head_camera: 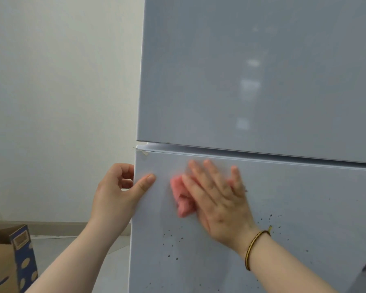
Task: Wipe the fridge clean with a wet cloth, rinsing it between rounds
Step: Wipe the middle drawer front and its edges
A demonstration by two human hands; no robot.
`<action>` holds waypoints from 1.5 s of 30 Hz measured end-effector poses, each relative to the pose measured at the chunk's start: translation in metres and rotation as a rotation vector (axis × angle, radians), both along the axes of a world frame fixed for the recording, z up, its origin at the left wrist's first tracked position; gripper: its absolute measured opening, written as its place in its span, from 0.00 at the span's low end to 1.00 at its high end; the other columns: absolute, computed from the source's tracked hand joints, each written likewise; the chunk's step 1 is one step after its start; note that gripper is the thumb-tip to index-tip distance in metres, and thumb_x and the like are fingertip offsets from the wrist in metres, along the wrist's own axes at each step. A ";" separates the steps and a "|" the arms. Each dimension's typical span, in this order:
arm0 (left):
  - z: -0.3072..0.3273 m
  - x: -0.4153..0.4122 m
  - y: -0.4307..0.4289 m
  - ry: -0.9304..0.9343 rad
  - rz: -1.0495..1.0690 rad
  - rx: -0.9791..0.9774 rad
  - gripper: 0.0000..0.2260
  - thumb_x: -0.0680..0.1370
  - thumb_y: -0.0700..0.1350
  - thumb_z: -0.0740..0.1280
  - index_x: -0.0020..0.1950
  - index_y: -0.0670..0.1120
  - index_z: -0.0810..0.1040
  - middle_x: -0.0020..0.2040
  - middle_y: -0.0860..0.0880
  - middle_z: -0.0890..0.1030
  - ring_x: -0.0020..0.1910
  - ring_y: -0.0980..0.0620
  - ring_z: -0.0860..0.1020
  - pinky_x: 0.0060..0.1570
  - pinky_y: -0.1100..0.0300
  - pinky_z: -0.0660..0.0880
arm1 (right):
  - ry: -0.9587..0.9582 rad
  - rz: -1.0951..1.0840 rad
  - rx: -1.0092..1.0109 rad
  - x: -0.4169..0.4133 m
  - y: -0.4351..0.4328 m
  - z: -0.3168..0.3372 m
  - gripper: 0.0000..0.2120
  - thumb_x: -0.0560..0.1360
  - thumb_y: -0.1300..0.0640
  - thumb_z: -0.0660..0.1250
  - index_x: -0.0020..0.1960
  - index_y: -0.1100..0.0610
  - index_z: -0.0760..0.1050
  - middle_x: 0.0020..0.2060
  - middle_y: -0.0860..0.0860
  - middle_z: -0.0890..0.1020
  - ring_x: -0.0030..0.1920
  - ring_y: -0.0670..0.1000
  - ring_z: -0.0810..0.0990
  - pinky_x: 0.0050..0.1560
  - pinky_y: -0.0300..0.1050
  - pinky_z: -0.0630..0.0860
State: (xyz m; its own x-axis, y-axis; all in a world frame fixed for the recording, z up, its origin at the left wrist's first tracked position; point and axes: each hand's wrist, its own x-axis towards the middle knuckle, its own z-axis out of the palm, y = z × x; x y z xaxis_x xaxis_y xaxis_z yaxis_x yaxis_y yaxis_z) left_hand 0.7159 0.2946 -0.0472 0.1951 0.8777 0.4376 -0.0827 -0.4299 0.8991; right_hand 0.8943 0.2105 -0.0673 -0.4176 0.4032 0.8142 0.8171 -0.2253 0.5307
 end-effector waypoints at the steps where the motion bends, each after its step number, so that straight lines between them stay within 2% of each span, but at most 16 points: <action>1: 0.000 -0.001 0.000 0.002 -0.005 0.003 0.08 0.71 0.43 0.70 0.39 0.50 0.71 0.39 0.49 0.77 0.40 0.48 0.75 0.36 0.62 0.69 | 0.064 0.001 0.103 0.005 -0.001 0.009 0.19 0.80 0.53 0.48 0.69 0.54 0.59 0.75 0.48 0.53 0.75 0.47 0.46 0.73 0.51 0.38; 4: 0.002 -0.002 0.000 0.023 -0.034 0.014 0.07 0.71 0.44 0.70 0.39 0.50 0.72 0.40 0.50 0.78 0.39 0.50 0.75 0.34 0.64 0.69 | 0.349 0.128 0.429 0.005 0.005 0.023 0.13 0.80 0.54 0.53 0.62 0.56 0.63 0.67 0.54 0.65 0.74 0.42 0.49 0.74 0.48 0.41; 7: 0.002 -0.003 0.001 0.027 -0.046 0.020 0.07 0.71 0.43 0.70 0.39 0.49 0.72 0.40 0.50 0.78 0.38 0.51 0.75 0.32 0.70 0.71 | 0.409 0.238 0.512 -0.013 0.016 0.017 0.10 0.80 0.61 0.51 0.60 0.55 0.64 0.63 0.58 0.64 0.74 0.44 0.53 0.74 0.47 0.48; 11: -0.002 -0.004 -0.002 0.050 -0.009 0.066 0.06 0.73 0.44 0.67 0.40 0.52 0.72 0.41 0.52 0.79 0.41 0.51 0.76 0.34 0.70 0.70 | 0.340 0.201 0.295 -0.035 0.023 0.001 0.16 0.81 0.55 0.48 0.66 0.53 0.65 0.67 0.54 0.64 0.73 0.51 0.56 0.74 0.48 0.45; 13: -0.005 -0.003 -0.007 0.043 0.040 0.093 0.08 0.76 0.43 0.63 0.40 0.56 0.71 0.40 0.56 0.78 0.40 0.56 0.76 0.32 0.76 0.69 | 0.270 0.168 0.104 -0.047 0.026 -0.017 0.23 0.81 0.51 0.44 0.75 0.54 0.51 0.75 0.52 0.51 0.75 0.50 0.46 0.74 0.49 0.41; 15: -0.007 -0.003 -0.009 0.016 0.051 0.077 0.11 0.78 0.42 0.59 0.40 0.57 0.72 0.39 0.57 0.77 0.39 0.58 0.75 0.33 0.76 0.69 | 0.138 0.122 -0.065 -0.056 0.027 -0.044 0.24 0.80 0.55 0.40 0.76 0.57 0.43 0.76 0.53 0.44 0.75 0.51 0.42 0.74 0.49 0.40; 18: -0.007 -0.004 -0.008 0.008 0.035 0.043 0.11 0.78 0.42 0.58 0.40 0.57 0.73 0.39 0.57 0.78 0.41 0.55 0.76 0.37 0.67 0.70 | -0.095 0.108 -0.240 -0.052 0.020 -0.070 0.23 0.79 0.60 0.40 0.72 0.56 0.56 0.72 0.52 0.58 0.75 0.52 0.49 0.75 0.48 0.43; 21: -0.007 -0.006 -0.007 0.004 0.025 0.050 0.11 0.78 0.41 0.59 0.40 0.56 0.73 0.39 0.57 0.78 0.40 0.55 0.76 0.35 0.72 0.70 | -0.154 0.135 -0.220 -0.039 0.018 -0.040 0.21 0.79 0.61 0.40 0.68 0.56 0.62 0.71 0.48 0.64 0.72 0.52 0.58 0.74 0.48 0.45; 25: -0.007 -0.005 -0.008 0.053 0.036 0.063 0.11 0.79 0.43 0.58 0.41 0.57 0.72 0.40 0.57 0.78 0.41 0.56 0.76 0.37 0.67 0.68 | 0.202 0.111 0.135 -0.034 0.025 0.005 0.21 0.78 0.63 0.41 0.68 0.58 0.61 0.68 0.52 0.63 0.74 0.48 0.47 0.73 0.48 0.42; 28: -0.009 -0.001 -0.010 0.041 0.073 0.053 0.10 0.79 0.43 0.57 0.41 0.56 0.71 0.40 0.57 0.77 0.39 0.58 0.75 0.35 0.68 0.66 | 0.384 0.090 0.244 -0.044 0.032 -0.006 0.26 0.77 0.61 0.48 0.74 0.56 0.50 0.76 0.52 0.47 0.75 0.48 0.41 0.74 0.48 0.39; 30: -0.011 0.003 -0.013 0.044 0.111 0.076 0.07 0.79 0.42 0.56 0.45 0.51 0.72 0.39 0.56 0.75 0.38 0.58 0.73 0.34 0.72 0.65 | 0.243 0.107 0.082 -0.045 0.029 -0.031 0.26 0.79 0.57 0.45 0.75 0.57 0.43 0.75 0.53 0.41 0.75 0.50 0.41 0.74 0.49 0.39; 32: -0.014 0.007 -0.018 0.055 0.155 0.093 0.06 0.80 0.43 0.57 0.54 0.48 0.72 0.42 0.53 0.75 0.40 0.51 0.71 0.35 0.68 0.65 | 0.043 0.100 -0.090 -0.035 0.020 -0.044 0.23 0.79 0.58 0.43 0.74 0.57 0.48 0.75 0.54 0.51 0.75 0.52 0.43 0.75 0.49 0.42; 35: -0.025 0.018 -0.026 0.095 0.159 0.152 0.25 0.73 0.52 0.53 0.67 0.43 0.66 0.59 0.46 0.74 0.57 0.44 0.70 0.53 0.56 0.65 | -0.089 0.062 -0.132 0.003 -0.001 -0.030 0.22 0.78 0.61 0.42 0.72 0.57 0.51 0.74 0.54 0.52 0.75 0.52 0.43 0.75 0.49 0.42; 38: -0.035 0.027 -0.032 0.064 0.167 0.179 0.34 0.68 0.58 0.52 0.72 0.47 0.59 0.68 0.46 0.68 0.65 0.45 0.66 0.63 0.49 0.62 | 0.093 0.046 0.013 0.053 -0.032 -0.015 0.27 0.77 0.60 0.48 0.75 0.54 0.47 0.75 0.49 0.43 0.75 0.48 0.44 0.75 0.47 0.41; 42: -0.046 0.034 -0.023 0.014 0.173 0.198 0.37 0.65 0.62 0.52 0.73 0.51 0.56 0.70 0.48 0.66 0.68 0.45 0.66 0.67 0.42 0.62 | 0.675 0.006 0.331 0.098 -0.066 -0.008 0.27 0.74 0.60 0.51 0.73 0.60 0.53 0.73 0.55 0.56 0.74 0.50 0.47 0.72 0.36 0.36; 45: -0.055 0.034 -0.018 0.060 0.233 0.238 0.38 0.65 0.64 0.55 0.73 0.51 0.54 0.73 0.49 0.62 0.70 0.44 0.63 0.69 0.42 0.59 | 1.056 0.116 0.556 0.096 -0.064 -0.007 0.28 0.74 0.59 0.51 0.73 0.64 0.53 0.73 0.59 0.54 0.73 0.52 0.49 0.67 0.28 0.33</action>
